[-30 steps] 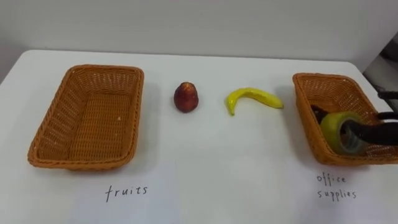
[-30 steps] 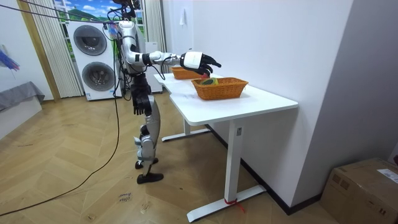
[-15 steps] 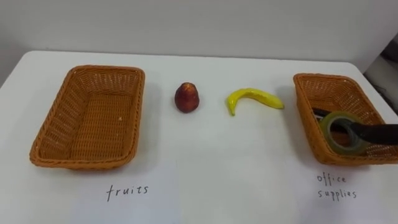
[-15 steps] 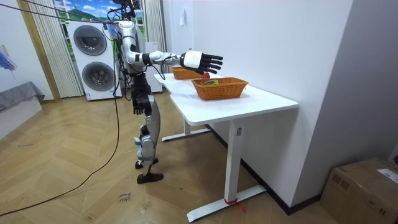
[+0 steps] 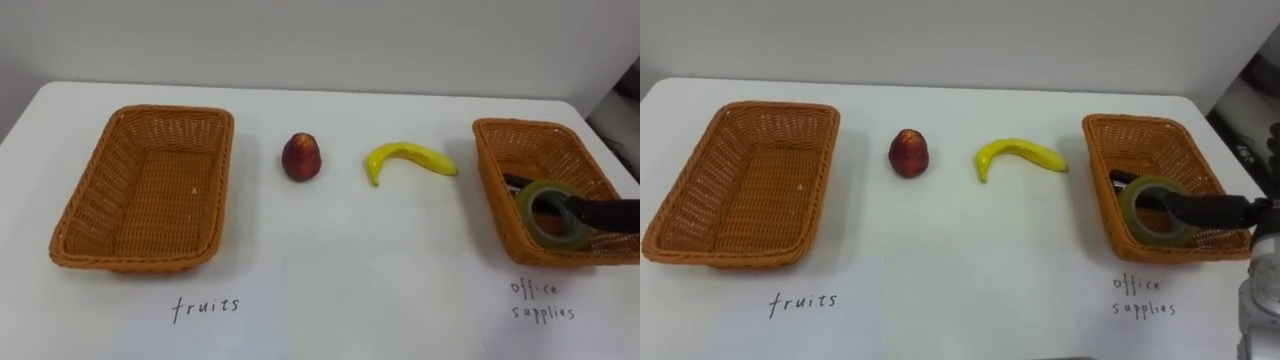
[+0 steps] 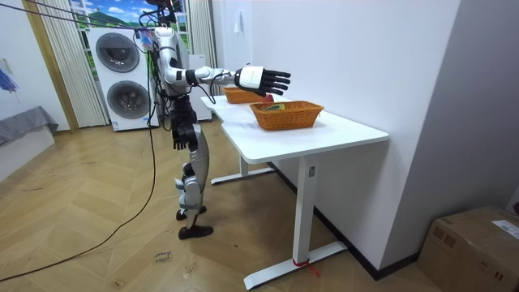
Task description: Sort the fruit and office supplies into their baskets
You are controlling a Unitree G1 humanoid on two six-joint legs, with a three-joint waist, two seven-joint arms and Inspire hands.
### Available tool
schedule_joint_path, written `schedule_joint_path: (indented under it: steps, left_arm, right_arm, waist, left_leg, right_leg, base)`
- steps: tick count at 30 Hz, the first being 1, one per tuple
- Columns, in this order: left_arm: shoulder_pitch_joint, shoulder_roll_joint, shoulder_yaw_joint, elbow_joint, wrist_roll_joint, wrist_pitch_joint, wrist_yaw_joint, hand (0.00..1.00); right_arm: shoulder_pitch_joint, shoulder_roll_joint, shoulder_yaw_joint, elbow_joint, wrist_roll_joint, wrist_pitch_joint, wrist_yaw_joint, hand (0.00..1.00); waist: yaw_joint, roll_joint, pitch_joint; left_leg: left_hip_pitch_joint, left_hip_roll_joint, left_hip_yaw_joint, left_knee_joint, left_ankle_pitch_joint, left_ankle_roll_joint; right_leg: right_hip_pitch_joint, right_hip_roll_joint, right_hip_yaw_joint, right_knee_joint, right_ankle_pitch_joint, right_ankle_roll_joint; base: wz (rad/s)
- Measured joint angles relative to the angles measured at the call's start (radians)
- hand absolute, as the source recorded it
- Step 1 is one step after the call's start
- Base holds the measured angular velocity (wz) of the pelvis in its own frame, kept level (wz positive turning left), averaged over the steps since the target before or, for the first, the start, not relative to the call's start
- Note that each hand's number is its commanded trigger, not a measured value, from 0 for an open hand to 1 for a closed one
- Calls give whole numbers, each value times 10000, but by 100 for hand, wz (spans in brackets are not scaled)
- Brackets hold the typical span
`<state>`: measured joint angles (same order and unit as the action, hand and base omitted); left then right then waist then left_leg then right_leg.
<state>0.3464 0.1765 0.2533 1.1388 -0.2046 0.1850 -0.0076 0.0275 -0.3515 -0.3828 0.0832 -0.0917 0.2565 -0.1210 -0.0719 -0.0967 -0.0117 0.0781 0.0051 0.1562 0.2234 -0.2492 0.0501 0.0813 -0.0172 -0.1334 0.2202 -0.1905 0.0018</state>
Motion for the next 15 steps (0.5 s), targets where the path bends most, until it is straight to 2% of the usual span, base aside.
schedule_joint_path:
  steps: [10, 15]
  left_arm:
    - [0, 2, 0, 3, -5, -19, 55, 0]
    - [-1, 4, 7, 1, -6, -132, 67, 0]
  right_arm:
    - [-1, -3, 0, -170, 61, 0, -95, 0]
    - [-14, -4, -3, -474, 102, -8, -265, 0]
  waist:
    - [7, 19, -2]
    - [13, -36, 13]
  left_leg:
    - [26, -2, 1, -9, 2, -1]
    - [36, -3, 1, -11, 3, 0]
  right_leg:
    - [18, -4, -32, 4, 0, 0]
    - [31, -5, -30, 3, 0, 0]
  base:
    - [0]
    - [0]
